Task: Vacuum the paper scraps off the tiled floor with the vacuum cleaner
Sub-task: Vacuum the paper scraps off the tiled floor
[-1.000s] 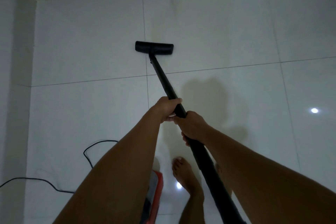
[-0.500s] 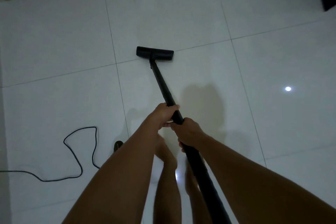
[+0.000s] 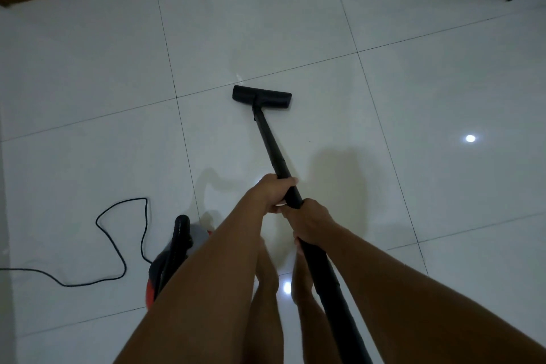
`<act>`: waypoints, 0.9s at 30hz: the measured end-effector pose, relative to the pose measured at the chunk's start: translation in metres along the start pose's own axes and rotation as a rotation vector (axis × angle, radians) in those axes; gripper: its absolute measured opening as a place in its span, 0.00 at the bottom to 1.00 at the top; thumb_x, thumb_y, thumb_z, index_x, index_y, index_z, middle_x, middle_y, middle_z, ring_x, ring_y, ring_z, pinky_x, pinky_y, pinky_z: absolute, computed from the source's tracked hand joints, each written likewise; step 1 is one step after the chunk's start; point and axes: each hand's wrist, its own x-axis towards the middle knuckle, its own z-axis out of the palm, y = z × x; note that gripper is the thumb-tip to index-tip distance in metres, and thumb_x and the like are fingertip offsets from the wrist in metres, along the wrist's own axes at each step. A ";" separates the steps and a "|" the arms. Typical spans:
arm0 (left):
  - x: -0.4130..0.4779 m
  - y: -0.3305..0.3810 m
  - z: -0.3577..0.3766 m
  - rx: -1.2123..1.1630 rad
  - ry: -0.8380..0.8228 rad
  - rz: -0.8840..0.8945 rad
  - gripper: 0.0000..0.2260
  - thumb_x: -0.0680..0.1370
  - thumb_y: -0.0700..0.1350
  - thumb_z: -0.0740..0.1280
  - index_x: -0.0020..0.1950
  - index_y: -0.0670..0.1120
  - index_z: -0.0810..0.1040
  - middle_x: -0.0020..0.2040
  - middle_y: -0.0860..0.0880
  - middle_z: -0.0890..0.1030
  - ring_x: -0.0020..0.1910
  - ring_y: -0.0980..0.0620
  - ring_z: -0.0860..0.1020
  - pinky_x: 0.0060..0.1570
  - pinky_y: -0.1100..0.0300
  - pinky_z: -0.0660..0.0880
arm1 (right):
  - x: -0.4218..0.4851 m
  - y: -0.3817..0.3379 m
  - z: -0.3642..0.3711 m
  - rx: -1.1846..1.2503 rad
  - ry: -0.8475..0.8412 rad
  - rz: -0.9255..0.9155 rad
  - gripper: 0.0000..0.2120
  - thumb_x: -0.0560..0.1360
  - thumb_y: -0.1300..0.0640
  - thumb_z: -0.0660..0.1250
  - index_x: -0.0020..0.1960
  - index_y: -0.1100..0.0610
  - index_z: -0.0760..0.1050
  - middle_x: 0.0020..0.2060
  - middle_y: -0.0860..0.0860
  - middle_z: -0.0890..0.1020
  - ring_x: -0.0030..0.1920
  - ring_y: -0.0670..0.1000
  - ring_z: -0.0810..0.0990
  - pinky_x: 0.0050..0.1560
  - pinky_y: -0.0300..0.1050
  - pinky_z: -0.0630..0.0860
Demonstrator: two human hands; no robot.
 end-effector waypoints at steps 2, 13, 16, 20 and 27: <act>0.009 -0.001 -0.001 -0.008 0.009 -0.008 0.15 0.79 0.51 0.68 0.62 0.44 0.76 0.50 0.47 0.82 0.45 0.51 0.81 0.57 0.47 0.80 | 0.009 0.000 0.000 0.018 -0.021 0.010 0.19 0.81 0.49 0.65 0.62 0.63 0.73 0.33 0.55 0.79 0.18 0.48 0.75 0.21 0.37 0.72; 0.054 0.038 -0.029 -0.009 0.053 0.045 0.13 0.80 0.53 0.67 0.58 0.45 0.76 0.48 0.49 0.82 0.44 0.54 0.81 0.37 0.59 0.77 | 0.060 -0.048 -0.007 0.063 -0.062 0.027 0.17 0.81 0.50 0.65 0.62 0.62 0.74 0.31 0.54 0.77 0.23 0.50 0.75 0.25 0.40 0.74; 0.065 0.057 -0.039 0.002 0.082 0.073 0.17 0.80 0.55 0.67 0.60 0.44 0.76 0.52 0.47 0.82 0.47 0.53 0.81 0.41 0.58 0.80 | 0.069 -0.072 -0.018 0.023 -0.049 0.004 0.14 0.81 0.51 0.64 0.59 0.61 0.74 0.32 0.54 0.78 0.25 0.51 0.76 0.24 0.40 0.74; 0.067 0.074 -0.052 0.045 0.097 0.119 0.25 0.79 0.57 0.66 0.72 0.47 0.70 0.61 0.47 0.80 0.58 0.49 0.79 0.56 0.51 0.79 | 0.072 -0.101 -0.029 -0.024 -0.041 -0.019 0.12 0.80 0.53 0.64 0.53 0.62 0.74 0.32 0.56 0.78 0.25 0.53 0.76 0.26 0.41 0.74; 0.033 0.093 -0.077 -0.165 0.143 0.287 0.24 0.83 0.45 0.64 0.78 0.56 0.64 0.76 0.44 0.66 0.68 0.42 0.73 0.61 0.49 0.77 | 0.029 -0.136 -0.025 0.041 -0.162 -0.118 0.16 0.79 0.56 0.67 0.62 0.66 0.72 0.37 0.59 0.79 0.31 0.54 0.80 0.31 0.46 0.81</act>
